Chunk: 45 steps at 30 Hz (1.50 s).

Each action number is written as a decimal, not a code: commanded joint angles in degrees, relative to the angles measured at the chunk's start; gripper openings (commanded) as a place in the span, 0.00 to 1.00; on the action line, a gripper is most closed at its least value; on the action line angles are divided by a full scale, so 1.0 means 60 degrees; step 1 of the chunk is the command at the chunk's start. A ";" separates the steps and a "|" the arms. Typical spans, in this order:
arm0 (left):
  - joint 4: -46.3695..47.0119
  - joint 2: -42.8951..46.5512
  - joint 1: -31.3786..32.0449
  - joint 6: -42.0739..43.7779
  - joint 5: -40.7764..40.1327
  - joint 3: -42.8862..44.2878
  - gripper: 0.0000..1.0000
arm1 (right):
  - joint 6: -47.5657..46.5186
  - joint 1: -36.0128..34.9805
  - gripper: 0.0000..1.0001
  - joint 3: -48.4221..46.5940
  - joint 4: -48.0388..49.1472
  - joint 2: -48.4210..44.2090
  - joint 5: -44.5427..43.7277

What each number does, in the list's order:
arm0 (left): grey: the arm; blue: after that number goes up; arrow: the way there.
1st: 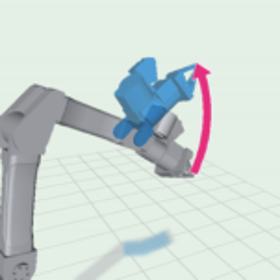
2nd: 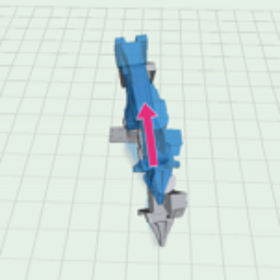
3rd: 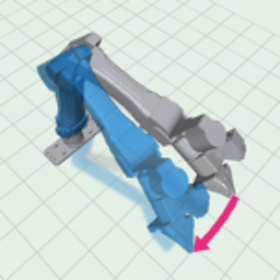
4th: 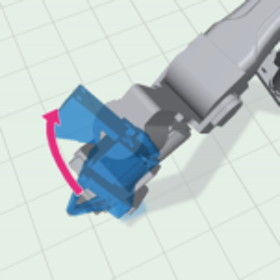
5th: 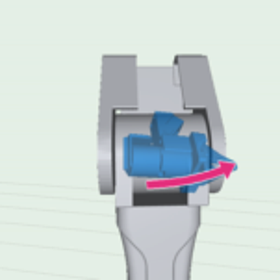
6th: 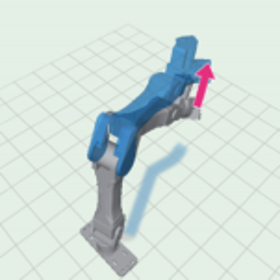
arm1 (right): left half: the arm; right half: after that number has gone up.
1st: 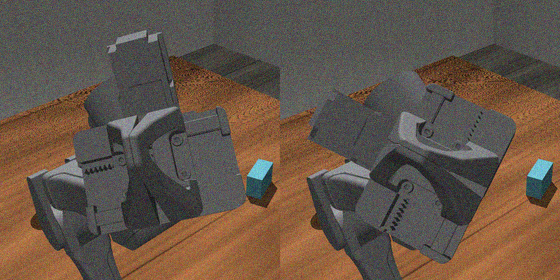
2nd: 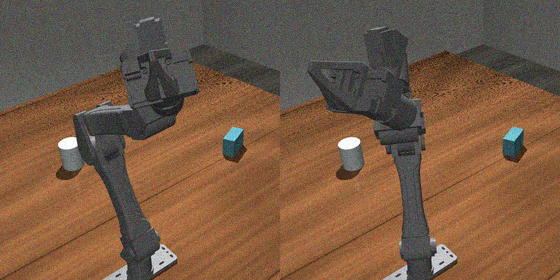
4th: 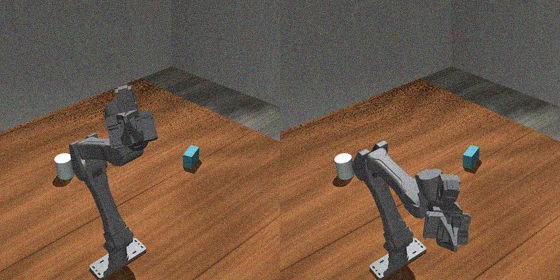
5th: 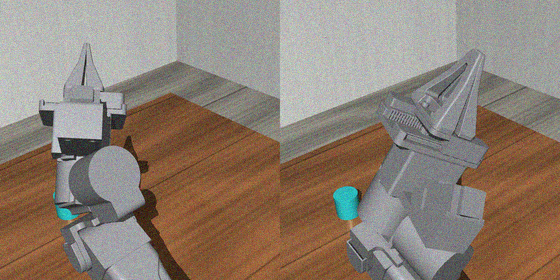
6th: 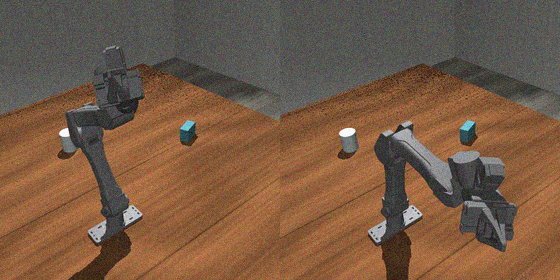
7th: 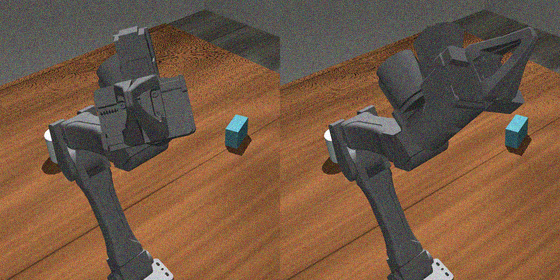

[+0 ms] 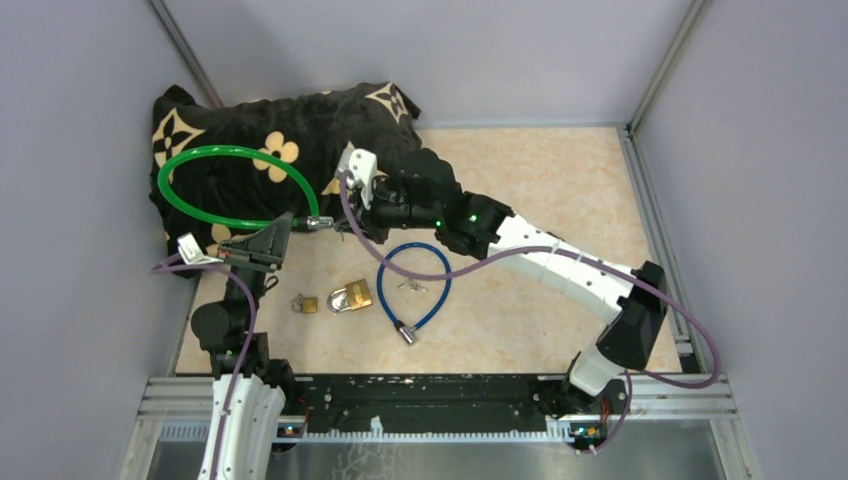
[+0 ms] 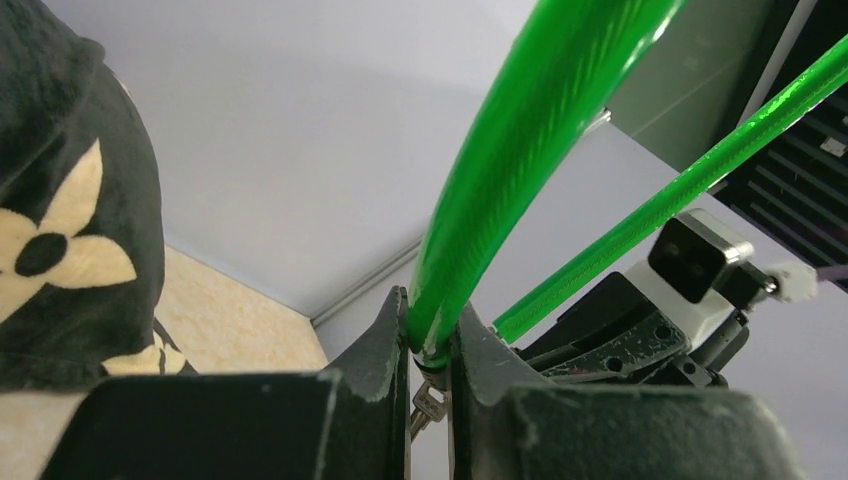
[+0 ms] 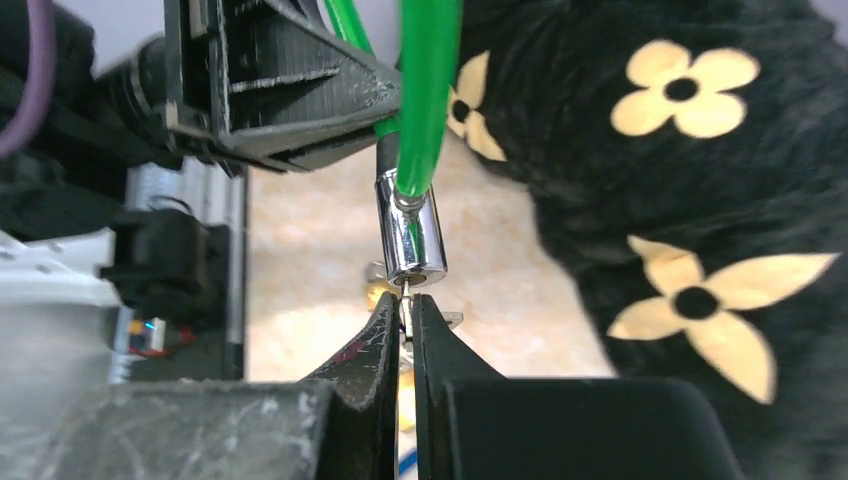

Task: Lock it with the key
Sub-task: Lock the lock.

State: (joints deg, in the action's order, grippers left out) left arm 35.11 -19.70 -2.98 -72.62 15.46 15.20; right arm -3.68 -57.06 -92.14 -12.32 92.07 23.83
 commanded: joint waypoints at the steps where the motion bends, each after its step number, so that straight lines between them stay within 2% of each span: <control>1: 0.0120 -0.0121 0.0038 0.0155 0.0447 0.0279 0.00 | -0.3098 -0.0579 0.00 0.0490 0.0567 -0.0757 -0.1066; 8: -0.0022 -0.0208 0.0040 0.0226 0.0753 0.0337 0.00 | -0.6630 -0.1309 0.00 0.1664 0.1776 -0.1087 -0.2717; 13: -0.0066 -0.0182 0.0039 0.0238 0.0705 0.0323 0.00 | -0.7154 -0.1339 0.02 0.2222 0.2523 -0.1385 -0.3262; 14: -0.0055 -0.0169 0.0032 0.0251 0.0686 0.0310 0.00 | -0.7068 -0.1335 0.22 0.2254 0.2481 -0.1451 -0.3320; 15: -0.0045 -0.0163 0.0042 0.0254 0.0669 0.0295 0.00 | -0.6944 -0.1320 0.49 0.2228 0.2275 -0.1513 -0.3402; 16: -0.0018 -0.0168 0.0036 0.0277 0.0681 0.0283 0.00 | -0.6721 -0.1318 0.70 0.2149 0.2099 -0.1548 -0.3509; 18: 0.0041 -0.0141 0.0040 0.0325 0.0699 0.0272 0.00 | -0.6140 -0.1261 0.97 0.1884 0.1306 -0.1554 -0.3563; 19: 0.0070 -0.0151 0.0030 0.0326 0.0687 0.0265 0.00 | -0.5835 -0.1193 0.98 0.1739 0.0947 -0.1548 -0.3473; 23: 0.0095 -0.0135 0.0040 0.0327 0.0677 0.0224 0.00 | -0.4715 -0.0846 0.98 0.1381 0.0125 -0.1578 -0.2205; 27: 0.0109 -0.0129 0.0035 0.0331 0.0662 0.0246 0.00 | -0.3357 -0.0165 0.97 0.0790 -0.0382 -0.1238 0.0236; 29: 0.0123 -0.0136 0.0028 0.0333 0.0681 0.0263 0.00 | -0.2460 0.0160 0.84 0.0268 -0.0613 -0.0826 0.0887; 31: 0.0124 -0.0151 0.0052 0.0327 0.0663 0.0278 0.00 | -0.2036 0.0354 0.69 -0.0331 -0.0975 -0.0397 0.0963; 32: 0.0124 -0.0152 0.0053 0.0326 0.0673 0.0279 0.00 | -0.1942 0.0376 0.65 -0.0431 -0.1061 -0.0224 0.0891; 41: 0.0139 -0.0152 0.0055 0.0326 0.0637 0.0294 0.00 | -0.1775 0.0383 0.49 -0.0719 -0.0976 0.0364 0.1028; 45: 0.0152 -0.0159 0.0050 0.0334 0.0628 0.0294 0.00 | -0.1741 0.0382 0.34 -0.0636 -0.0862 0.0454 0.0896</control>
State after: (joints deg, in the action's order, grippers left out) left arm 32.38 -21.08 -2.87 -70.87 19.53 15.22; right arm -15.20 -54.59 -93.86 -19.53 95.04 28.38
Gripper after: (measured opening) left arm 0.151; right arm 0.396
